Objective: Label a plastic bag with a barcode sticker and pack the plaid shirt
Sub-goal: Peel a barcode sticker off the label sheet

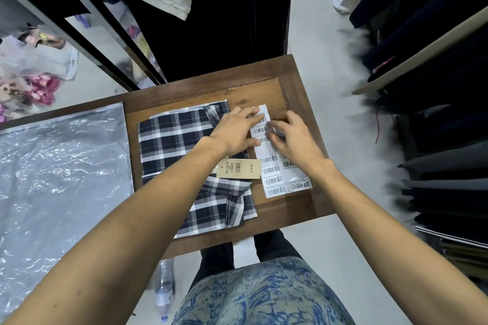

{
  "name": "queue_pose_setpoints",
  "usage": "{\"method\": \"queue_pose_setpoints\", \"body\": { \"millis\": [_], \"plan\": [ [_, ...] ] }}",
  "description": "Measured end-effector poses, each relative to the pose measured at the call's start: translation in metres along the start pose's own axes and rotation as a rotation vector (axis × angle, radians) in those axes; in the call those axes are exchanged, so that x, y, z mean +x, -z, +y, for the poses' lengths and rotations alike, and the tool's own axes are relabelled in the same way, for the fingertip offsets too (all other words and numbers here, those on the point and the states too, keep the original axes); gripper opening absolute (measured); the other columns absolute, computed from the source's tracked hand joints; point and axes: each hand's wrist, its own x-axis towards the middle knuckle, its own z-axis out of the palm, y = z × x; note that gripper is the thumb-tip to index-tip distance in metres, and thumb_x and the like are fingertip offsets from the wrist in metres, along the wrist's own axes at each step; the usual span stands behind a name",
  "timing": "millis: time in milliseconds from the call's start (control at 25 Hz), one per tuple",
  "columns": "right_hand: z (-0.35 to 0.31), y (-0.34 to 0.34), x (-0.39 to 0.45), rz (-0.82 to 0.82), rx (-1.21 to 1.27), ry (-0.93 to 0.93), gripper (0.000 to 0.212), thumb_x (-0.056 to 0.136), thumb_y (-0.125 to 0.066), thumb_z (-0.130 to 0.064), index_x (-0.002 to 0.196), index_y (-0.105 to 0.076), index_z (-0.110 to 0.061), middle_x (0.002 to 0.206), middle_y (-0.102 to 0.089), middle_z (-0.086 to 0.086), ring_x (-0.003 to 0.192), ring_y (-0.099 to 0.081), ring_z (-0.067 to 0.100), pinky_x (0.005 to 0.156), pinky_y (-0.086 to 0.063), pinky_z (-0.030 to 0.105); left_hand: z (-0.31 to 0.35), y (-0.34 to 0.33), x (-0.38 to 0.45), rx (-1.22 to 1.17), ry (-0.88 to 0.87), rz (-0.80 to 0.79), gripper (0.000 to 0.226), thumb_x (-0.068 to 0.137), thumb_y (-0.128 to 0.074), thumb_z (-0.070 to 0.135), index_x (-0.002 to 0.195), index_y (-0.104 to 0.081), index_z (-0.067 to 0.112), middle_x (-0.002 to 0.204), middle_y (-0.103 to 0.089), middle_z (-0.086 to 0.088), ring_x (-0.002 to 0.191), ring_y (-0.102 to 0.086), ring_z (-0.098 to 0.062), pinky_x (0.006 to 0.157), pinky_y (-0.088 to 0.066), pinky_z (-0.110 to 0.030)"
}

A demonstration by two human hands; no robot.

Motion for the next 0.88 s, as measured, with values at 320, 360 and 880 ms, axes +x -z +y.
{"method": "queue_pose_setpoints", "body": {
  "millis": [320, 360, 880],
  "plan": [
    [0.006, -0.004, 0.002, 0.022, 0.012, 0.015, 0.026, 0.091, -0.072, -0.020, 0.113, -0.073, -0.008, 0.111, -0.058, 0.010, 0.108, -0.057, 0.026, 0.089, -0.049, 0.032, -0.003, -0.002, 0.001, -0.010, -0.002, 0.003, 0.080, 0.092, -0.069, 0.045, 0.159, -0.032, 0.022, 0.166, -0.028, 0.002, 0.150, -0.023, -0.025, 0.120, -0.028, -0.051],
    [0.007, -0.003, 0.002, 0.023, 0.011, 0.022, 0.023, 0.091, -0.072, -0.021, 0.110, -0.072, -0.008, 0.110, -0.058, 0.009, 0.107, -0.057, 0.026, 0.088, -0.049, 0.032, -0.002, -0.002, 0.001, -0.007, -0.004, 0.002, 0.079, 0.092, -0.068, 0.045, 0.158, -0.032, 0.022, 0.166, -0.027, 0.002, 0.149, -0.023, -0.025, 0.120, -0.028, -0.051],
    [0.010, 0.007, 0.000, 0.017, -0.066, 0.109, 0.023, 0.094, -0.068, -0.021, 0.113, -0.075, -0.008, 0.110, -0.062, 0.009, 0.103, -0.060, 0.025, 0.086, -0.048, 0.029, -0.003, -0.002, -0.001, -0.011, -0.014, 0.008, 0.082, 0.092, -0.067, 0.046, 0.159, -0.029, 0.018, 0.166, -0.026, 0.002, 0.148, -0.025, -0.024, 0.120, -0.028, -0.049]
  ]
}}
